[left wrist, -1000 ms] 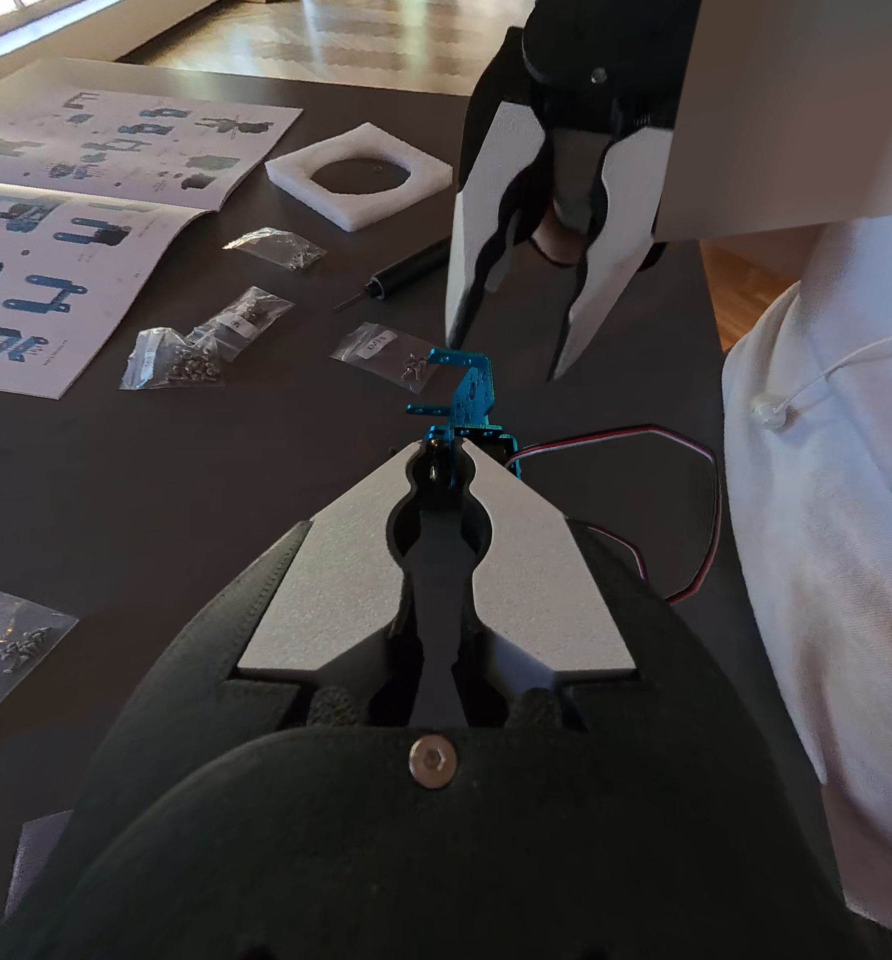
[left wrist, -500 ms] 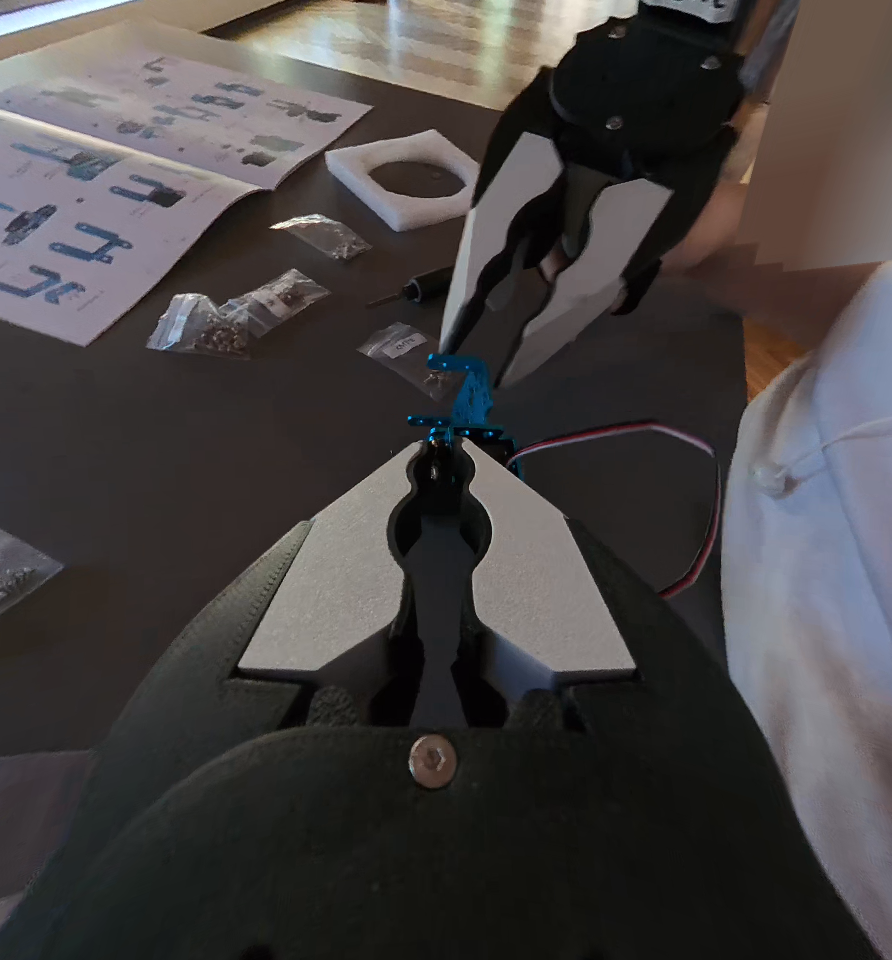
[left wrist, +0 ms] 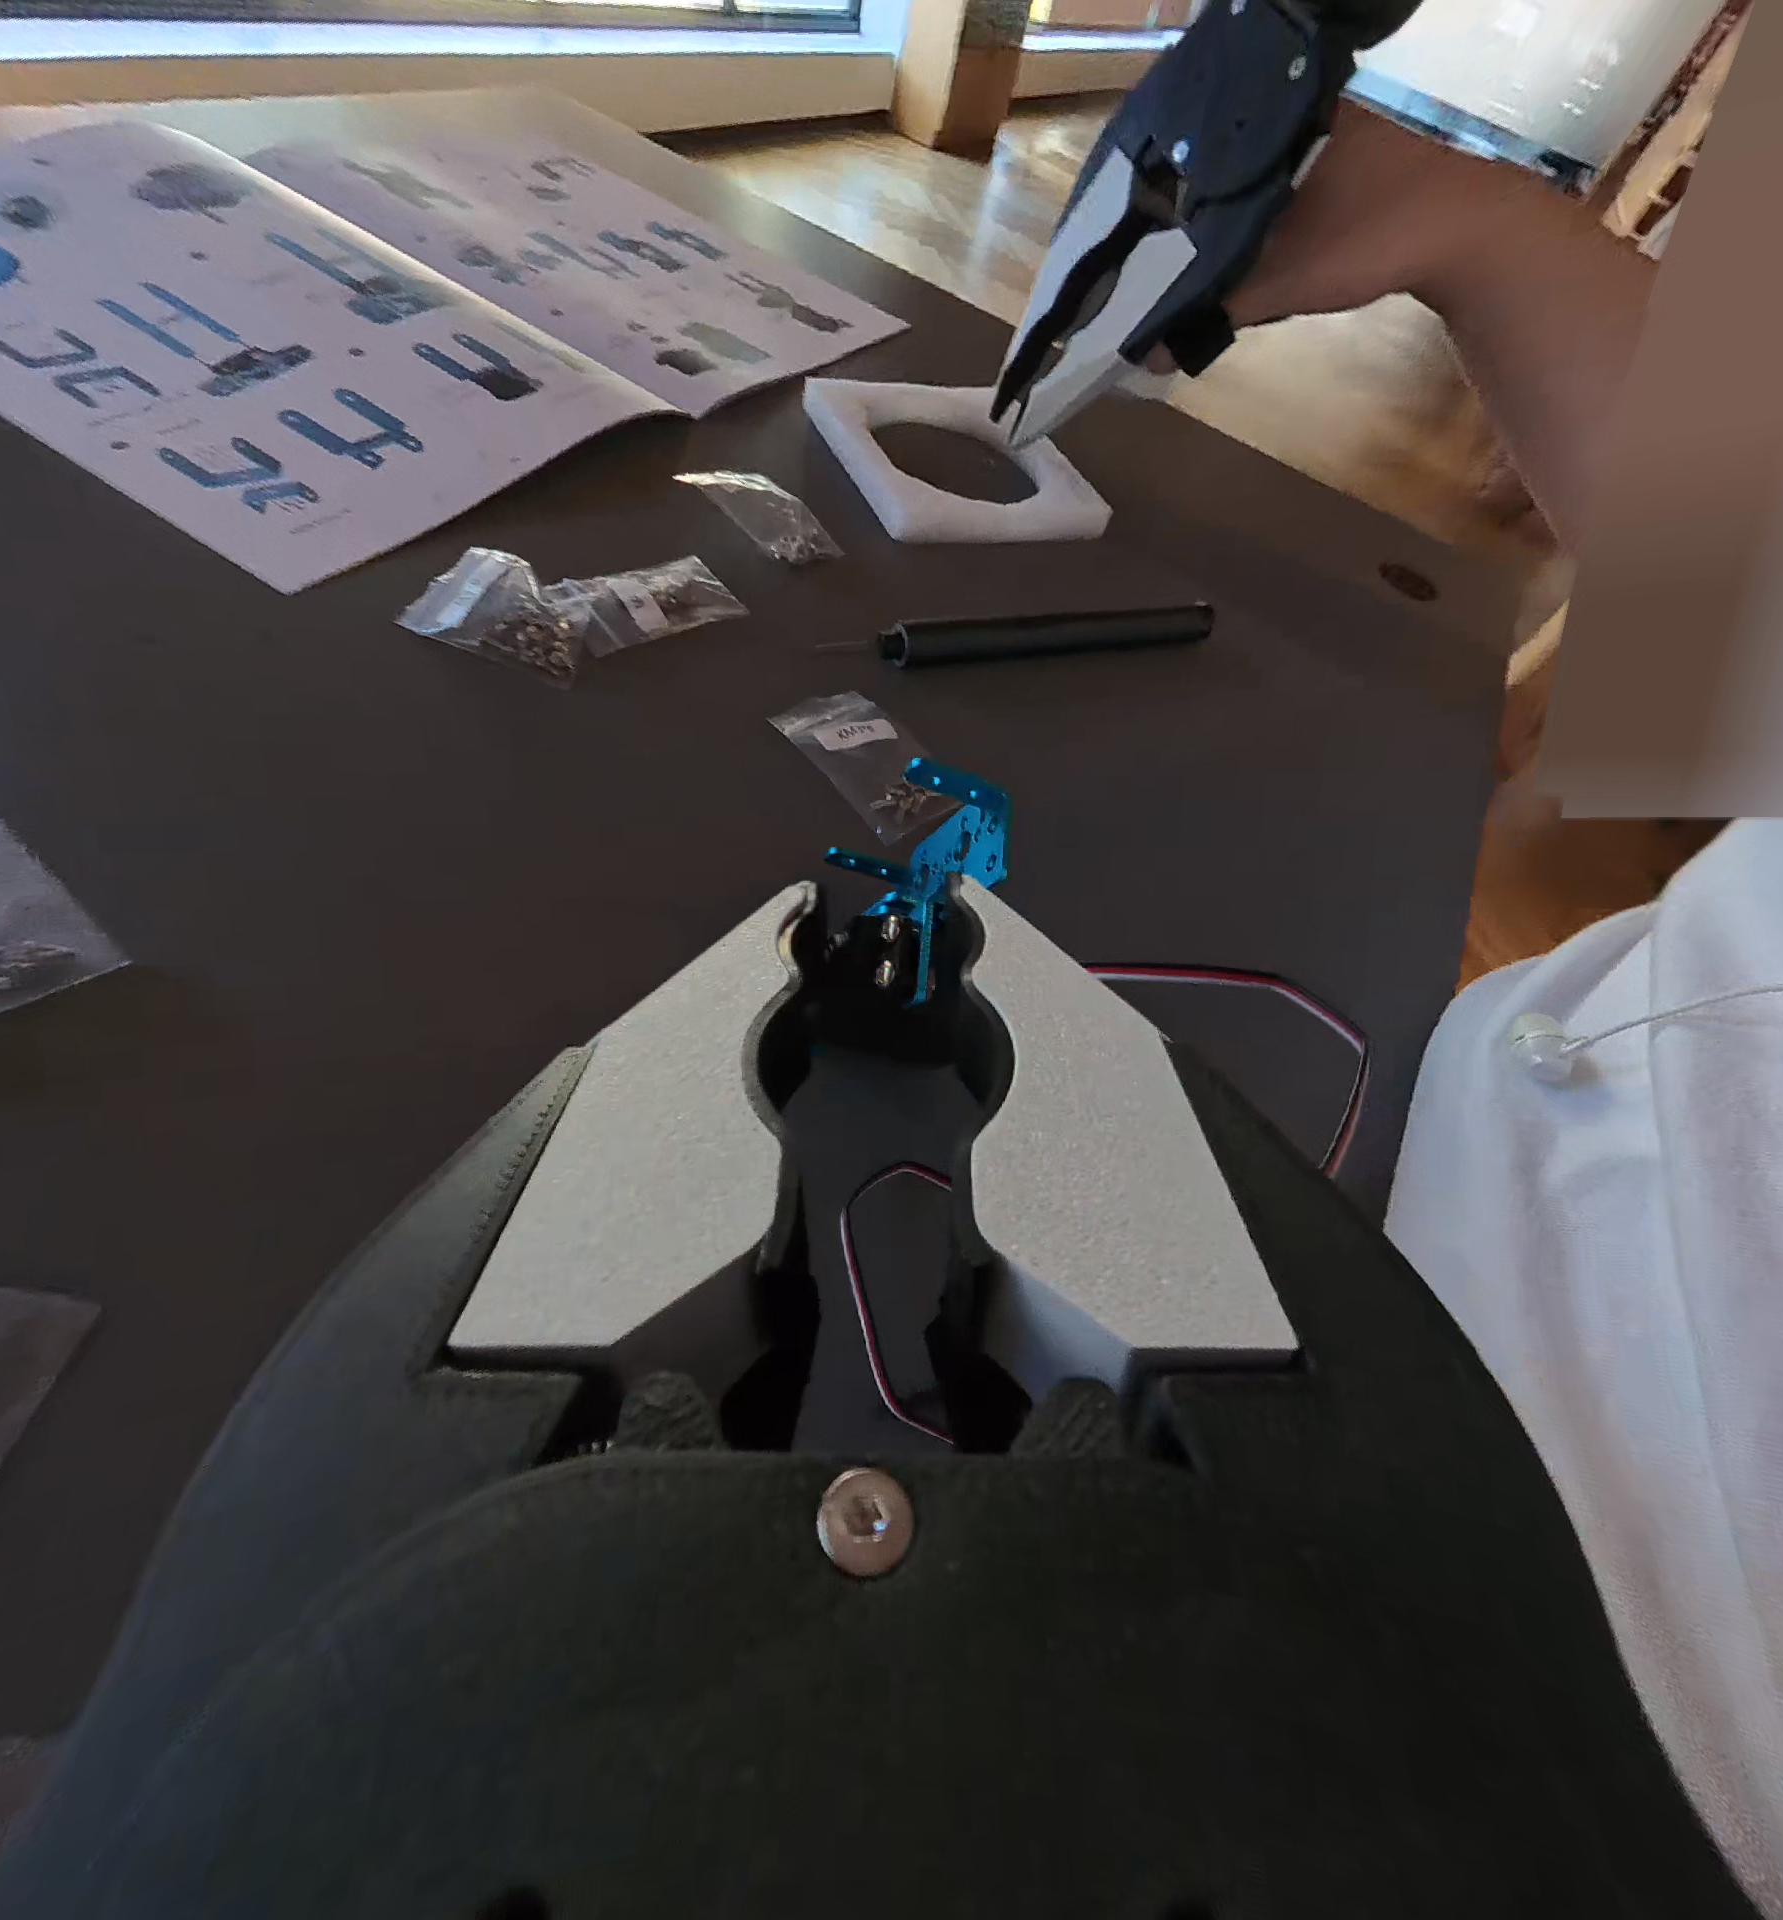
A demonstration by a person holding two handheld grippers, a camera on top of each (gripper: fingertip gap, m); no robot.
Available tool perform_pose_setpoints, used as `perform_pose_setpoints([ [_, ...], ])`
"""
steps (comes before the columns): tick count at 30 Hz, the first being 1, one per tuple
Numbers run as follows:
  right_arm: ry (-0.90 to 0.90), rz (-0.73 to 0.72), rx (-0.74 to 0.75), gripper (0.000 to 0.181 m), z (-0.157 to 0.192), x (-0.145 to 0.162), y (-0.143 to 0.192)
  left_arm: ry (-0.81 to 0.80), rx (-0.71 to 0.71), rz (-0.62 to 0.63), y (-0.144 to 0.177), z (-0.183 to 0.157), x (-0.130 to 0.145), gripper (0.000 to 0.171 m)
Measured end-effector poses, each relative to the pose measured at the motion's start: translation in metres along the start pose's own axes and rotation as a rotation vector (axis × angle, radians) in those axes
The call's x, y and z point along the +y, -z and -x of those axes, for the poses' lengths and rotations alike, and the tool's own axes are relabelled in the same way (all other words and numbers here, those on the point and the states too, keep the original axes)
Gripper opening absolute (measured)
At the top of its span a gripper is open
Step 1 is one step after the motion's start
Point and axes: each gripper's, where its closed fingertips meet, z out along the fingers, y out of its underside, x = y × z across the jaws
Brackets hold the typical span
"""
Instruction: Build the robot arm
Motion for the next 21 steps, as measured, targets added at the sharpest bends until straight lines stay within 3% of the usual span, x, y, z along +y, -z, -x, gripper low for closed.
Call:
perform_pose_setpoints([
  [5,-0.038,0.067,-0.080,0.021,-0.003,0.013,-0.015,-0.004,-0.179,-0.028,0.015,0.005,-0.010,0.022],
  [8,-0.048,0.035,-0.135,0.008,-0.001,0.010,-0.017,0.032,-0.284,-0.057,0.023,-0.001,-0.014,0.022],
  [13,0.017,-0.006,-0.165,0.006,0.001,0.007,-0.017,0.059,-0.417,-0.102,0.037,-0.024,-0.018,0.019],
  [17,0.146,-0.190,-0.135,0.007,0.020,-0.025,0.002,0.089,-0.464,-0.095,0.043,-0.036,-0.012,0.019],
  [21,0.287,-0.503,-0.092,0.006,0.086,-0.082,0.050,0.006,-0.410,0.004,0.042,-0.037,0.004,0.025],
])
